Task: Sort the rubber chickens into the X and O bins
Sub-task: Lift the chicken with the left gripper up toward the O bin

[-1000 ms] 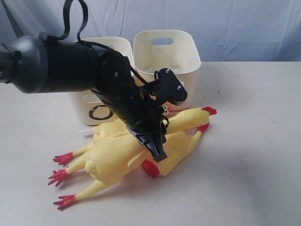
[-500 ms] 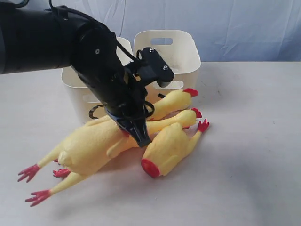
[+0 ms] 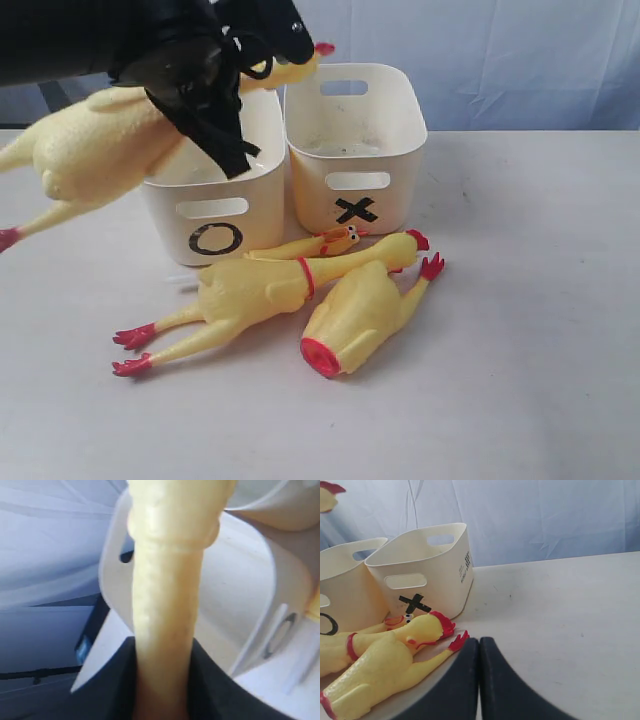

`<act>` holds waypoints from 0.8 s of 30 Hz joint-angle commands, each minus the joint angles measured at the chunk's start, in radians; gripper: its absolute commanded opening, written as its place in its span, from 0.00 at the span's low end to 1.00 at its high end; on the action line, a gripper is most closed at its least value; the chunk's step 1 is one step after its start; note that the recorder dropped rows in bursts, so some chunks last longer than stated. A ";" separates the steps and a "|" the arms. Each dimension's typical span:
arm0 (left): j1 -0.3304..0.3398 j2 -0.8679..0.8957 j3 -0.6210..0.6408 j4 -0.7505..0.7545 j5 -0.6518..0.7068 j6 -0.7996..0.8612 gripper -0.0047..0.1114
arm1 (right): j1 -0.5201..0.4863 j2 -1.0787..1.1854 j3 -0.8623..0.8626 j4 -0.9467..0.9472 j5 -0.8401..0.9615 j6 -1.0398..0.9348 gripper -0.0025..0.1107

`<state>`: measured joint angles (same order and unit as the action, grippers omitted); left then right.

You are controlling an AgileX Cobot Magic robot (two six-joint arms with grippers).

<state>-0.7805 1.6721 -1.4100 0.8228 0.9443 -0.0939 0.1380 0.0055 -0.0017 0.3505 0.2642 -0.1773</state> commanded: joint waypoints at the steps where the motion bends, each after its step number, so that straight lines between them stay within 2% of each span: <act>1: 0.005 -0.034 -0.008 0.244 -0.036 -0.195 0.04 | 0.002 -0.005 0.002 0.002 -0.012 -0.002 0.01; 5: 0.035 -0.055 -0.008 0.286 -0.065 -0.226 0.04 | 0.002 -0.005 0.002 0.002 -0.008 -0.002 0.01; 9: 0.103 -0.084 -0.008 0.288 -0.079 -0.254 0.04 | 0.002 -0.005 0.002 0.002 -0.006 -0.002 0.01; 14: 0.236 -0.131 -0.004 0.291 -0.263 -0.464 0.04 | 0.002 -0.005 0.002 0.002 -0.006 -0.002 0.01; 21: 0.407 -0.155 0.009 0.295 -0.491 -0.588 0.04 | 0.002 -0.005 0.002 0.002 -0.006 -0.002 0.01; 24: 0.474 -0.160 0.011 0.297 -0.606 -0.716 0.04 | 0.002 -0.005 0.002 0.002 -0.006 -0.002 0.01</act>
<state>-0.3596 1.5300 -1.4015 1.0948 0.4651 -0.6990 0.1380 0.0055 -0.0017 0.3505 0.2642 -0.1773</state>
